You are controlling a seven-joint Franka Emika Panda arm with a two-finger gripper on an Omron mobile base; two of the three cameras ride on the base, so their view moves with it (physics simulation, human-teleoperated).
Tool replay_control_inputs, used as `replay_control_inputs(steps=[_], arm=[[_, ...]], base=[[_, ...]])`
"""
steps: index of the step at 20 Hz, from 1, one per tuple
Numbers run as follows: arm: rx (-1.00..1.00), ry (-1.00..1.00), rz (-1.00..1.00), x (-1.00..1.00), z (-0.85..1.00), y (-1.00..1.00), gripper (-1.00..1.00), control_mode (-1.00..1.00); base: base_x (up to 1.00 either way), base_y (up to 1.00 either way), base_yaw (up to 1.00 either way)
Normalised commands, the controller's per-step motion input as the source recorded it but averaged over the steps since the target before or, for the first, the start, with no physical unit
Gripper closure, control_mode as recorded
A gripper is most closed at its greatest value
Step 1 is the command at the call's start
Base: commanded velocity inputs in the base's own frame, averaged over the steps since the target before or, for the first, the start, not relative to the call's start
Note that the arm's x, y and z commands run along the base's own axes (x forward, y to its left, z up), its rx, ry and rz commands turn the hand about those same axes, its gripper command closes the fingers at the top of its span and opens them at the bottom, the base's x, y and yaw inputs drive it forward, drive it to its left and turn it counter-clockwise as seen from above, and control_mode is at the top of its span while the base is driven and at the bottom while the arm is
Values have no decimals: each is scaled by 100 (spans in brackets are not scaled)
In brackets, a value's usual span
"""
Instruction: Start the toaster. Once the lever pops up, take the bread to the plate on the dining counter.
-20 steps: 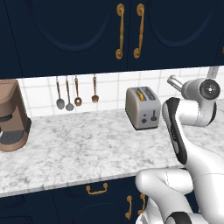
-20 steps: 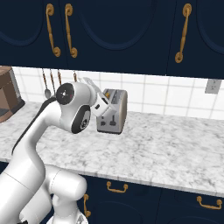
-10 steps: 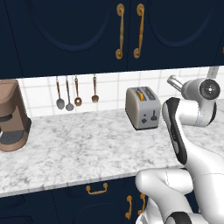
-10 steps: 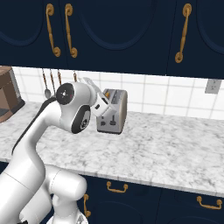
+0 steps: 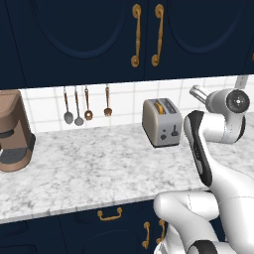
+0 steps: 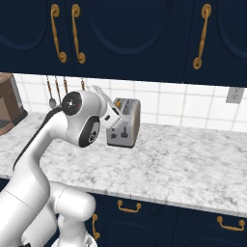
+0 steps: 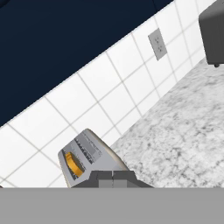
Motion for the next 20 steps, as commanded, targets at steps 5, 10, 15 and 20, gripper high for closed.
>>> replay_control_inputs(steps=[5,10,15,20], arm=[[0,0,0,0,0,0,100,-100],[0,0,0,0,0,0,100,-100],[0,0,0,0,0,0,100,-100],[0,0,0,0,0,0,100,-100]], base=[[0,0,0],[0,0,0],[0,0,0],[0,0,0]])
